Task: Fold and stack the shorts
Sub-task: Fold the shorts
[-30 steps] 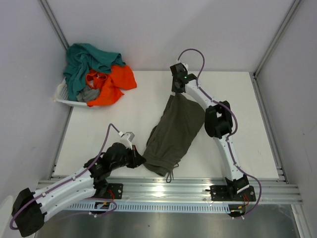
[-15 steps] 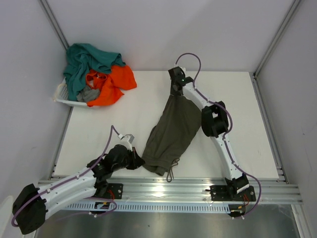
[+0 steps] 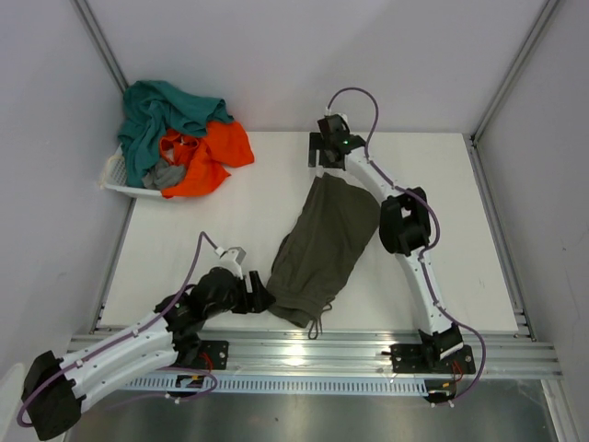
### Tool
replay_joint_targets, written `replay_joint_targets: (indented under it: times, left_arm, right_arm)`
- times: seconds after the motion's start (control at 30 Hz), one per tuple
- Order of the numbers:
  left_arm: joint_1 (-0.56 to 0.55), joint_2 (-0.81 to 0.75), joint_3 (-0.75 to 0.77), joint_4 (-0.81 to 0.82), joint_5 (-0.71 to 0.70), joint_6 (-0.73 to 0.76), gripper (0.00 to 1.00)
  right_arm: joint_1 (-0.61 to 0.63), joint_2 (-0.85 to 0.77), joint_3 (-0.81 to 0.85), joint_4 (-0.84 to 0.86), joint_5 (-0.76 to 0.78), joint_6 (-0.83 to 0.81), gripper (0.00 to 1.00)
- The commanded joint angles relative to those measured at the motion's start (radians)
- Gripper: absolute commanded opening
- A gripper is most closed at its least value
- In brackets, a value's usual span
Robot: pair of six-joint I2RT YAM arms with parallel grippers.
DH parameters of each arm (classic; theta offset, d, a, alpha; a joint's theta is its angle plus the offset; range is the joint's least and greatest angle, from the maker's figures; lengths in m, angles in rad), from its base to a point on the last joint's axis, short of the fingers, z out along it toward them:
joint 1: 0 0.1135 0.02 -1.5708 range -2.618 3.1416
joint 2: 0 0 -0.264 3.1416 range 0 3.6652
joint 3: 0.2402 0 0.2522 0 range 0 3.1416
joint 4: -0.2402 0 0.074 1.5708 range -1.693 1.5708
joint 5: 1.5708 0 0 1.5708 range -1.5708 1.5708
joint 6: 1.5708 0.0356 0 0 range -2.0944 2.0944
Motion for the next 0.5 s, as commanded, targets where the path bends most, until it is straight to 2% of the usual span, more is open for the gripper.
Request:
replay_joint_targets:
  times: [0.0,0.1,0.13,0.17,0.27,0.33,0.37,0.43,0.47]
  left_arm:
    - [-0.004,-0.05,0.099,-0.139,-0.057,0.013,0.79]
    - [-0.004,-0.092,0.127,-0.174,-0.046,0.019,0.84]
    - [-0.004,-0.098,0.131,-0.176,-0.032,0.019,0.86]
    - [-0.004,-0.107,0.135,-0.18,-0.028,0.016,0.86]
    - [-0.004,-0.132,0.119,-0.166,-0.006,0.001,0.89]
    - [-0.003,-0.146,0.08,-0.114,0.009,-0.008,0.91]
    - [-0.003,-0.149,0.072,-0.101,0.047,-0.023,0.91]
    - [-0.003,-0.153,0.044,-0.07,0.055,-0.056,0.92]
    - [-0.003,-0.155,0.033,-0.068,0.057,-0.065,0.93]
  right_arm:
    - [-0.003,-0.221,-0.082,0.059,0.009,-0.074,0.9]
    - [-0.009,-0.42,-0.341,0.191,-0.031,-0.08,0.88]
    - [-0.009,-0.536,-0.41,0.216,-0.045,-0.077,0.88]
    - [-0.006,-0.592,-0.534,0.233,-0.078,-0.074,0.88]
    - [0.028,-0.8,-0.704,0.237,-0.189,-0.065,0.86]
    - [0.087,-0.905,-0.911,0.251,-0.145,-0.075,0.86]
    - [0.168,-0.999,-0.984,0.259,-0.097,-0.077,0.86]
    - [0.244,-1.083,-1.186,0.297,0.013,-0.054,0.85]
    - [0.303,-1.159,-1.251,0.32,0.041,-0.01,0.81]
